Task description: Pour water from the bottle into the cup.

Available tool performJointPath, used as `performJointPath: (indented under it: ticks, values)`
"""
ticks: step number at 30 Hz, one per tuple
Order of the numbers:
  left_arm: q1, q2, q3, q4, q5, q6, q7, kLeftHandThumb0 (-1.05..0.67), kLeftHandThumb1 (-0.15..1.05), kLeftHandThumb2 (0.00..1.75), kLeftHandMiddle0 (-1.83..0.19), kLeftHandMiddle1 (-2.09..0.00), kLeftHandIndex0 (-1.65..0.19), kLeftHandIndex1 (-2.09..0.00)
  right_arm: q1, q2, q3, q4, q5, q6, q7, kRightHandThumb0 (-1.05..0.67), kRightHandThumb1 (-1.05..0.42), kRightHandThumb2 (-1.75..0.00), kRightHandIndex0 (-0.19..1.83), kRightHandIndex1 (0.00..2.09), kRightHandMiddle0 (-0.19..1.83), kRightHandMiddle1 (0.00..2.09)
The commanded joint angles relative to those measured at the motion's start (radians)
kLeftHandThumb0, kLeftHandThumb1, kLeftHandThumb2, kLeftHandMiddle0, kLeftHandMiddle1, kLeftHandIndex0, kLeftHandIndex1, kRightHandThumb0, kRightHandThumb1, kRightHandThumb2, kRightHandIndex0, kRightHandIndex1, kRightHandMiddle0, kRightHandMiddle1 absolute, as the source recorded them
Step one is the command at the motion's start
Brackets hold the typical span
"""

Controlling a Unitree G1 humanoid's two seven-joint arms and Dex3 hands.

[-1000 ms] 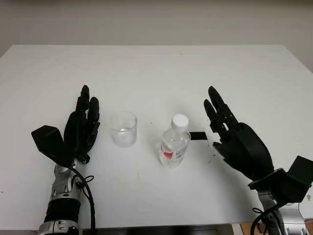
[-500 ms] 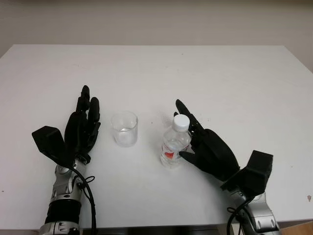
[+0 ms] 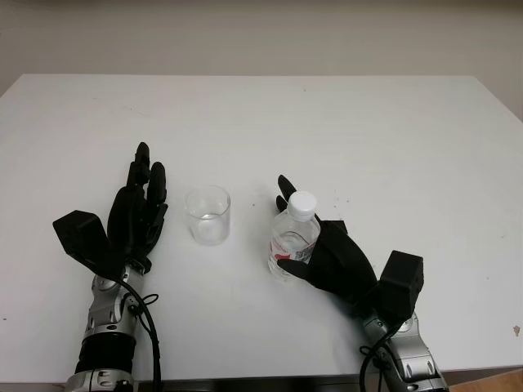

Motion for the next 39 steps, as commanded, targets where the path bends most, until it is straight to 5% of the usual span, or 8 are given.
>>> performJointPath:
  ticks: [1,5,10,11,13,16,28,39]
  values:
    - [0.009,-0.007,0.0,-0.007,0.001,-0.002,0.001,-0.68,1.05,0.44,0.16,-0.05,0.16,-0.05,-0.016,0.017,-0.008,0.009,0.015,-0.018,0.001,-1.05,-0.91,-0.04,-0.19,0.0,-0.19,0.0]
    - [0.011,-0.009,-0.002,-0.008,0.007,-0.005,0.007,-0.69,1.05,0.45,0.15,-0.05,0.16,-0.05,-0.011,0.044,-0.016,0.007,0.05,-0.016,0.007,-1.02,-0.88,-0.04,-0.19,0.0,-0.19,0.0]
    - [0.013,-0.014,-0.001,-0.012,0.002,-0.002,0.011,-0.69,1.05,0.45,0.16,-0.05,0.16,-0.05,-0.012,0.064,-0.026,-0.001,0.094,0.002,0.02,-0.85,-0.84,-0.04,0.17,0.26,0.02,0.14]
    - [0.014,-0.015,0.001,-0.012,0.001,-0.002,0.013,-0.69,1.05,0.45,0.16,-0.05,0.17,-0.05,-0.012,0.066,-0.027,-0.003,0.097,0.005,0.018,-0.81,-0.83,-0.05,0.17,0.54,0.1,0.28]
    - [0.016,-0.015,0.001,-0.013,0.004,-0.001,0.017,-0.69,1.05,0.43,0.15,-0.06,0.16,-0.05,-0.012,0.071,-0.031,-0.004,0.104,0.004,0.014,-0.71,-0.82,-0.05,0.05,1.46,-0.02,1.26]
    - [0.016,-0.015,0.003,-0.009,0.001,-0.012,0.011,-0.69,1.05,0.43,0.15,-0.06,0.16,-0.05,-0.012,0.071,-0.036,-0.005,0.088,-0.005,-0.003,-0.55,-0.86,-0.06,0.34,2.0,0.14,1.94]
    - [0.003,-0.012,0.001,0.003,0.008,-0.015,0.022,-0.7,1.05,0.42,0.15,-0.05,0.15,-0.06,-0.012,-0.03,-0.015,-0.029,-0.049,-0.031,-0.002,-0.47,-1.01,-0.06,1.14,2.09,0.96,2.09]
    - [-0.002,-0.012,0.005,0.007,0.002,-0.02,0.021,-0.69,1.05,0.41,0.14,-0.06,0.16,-0.05,-0.044,-0.03,-0.013,-0.008,-0.082,-0.046,-0.026,-0.41,-1.05,-0.23,1.57,2.09,1.24,2.09]
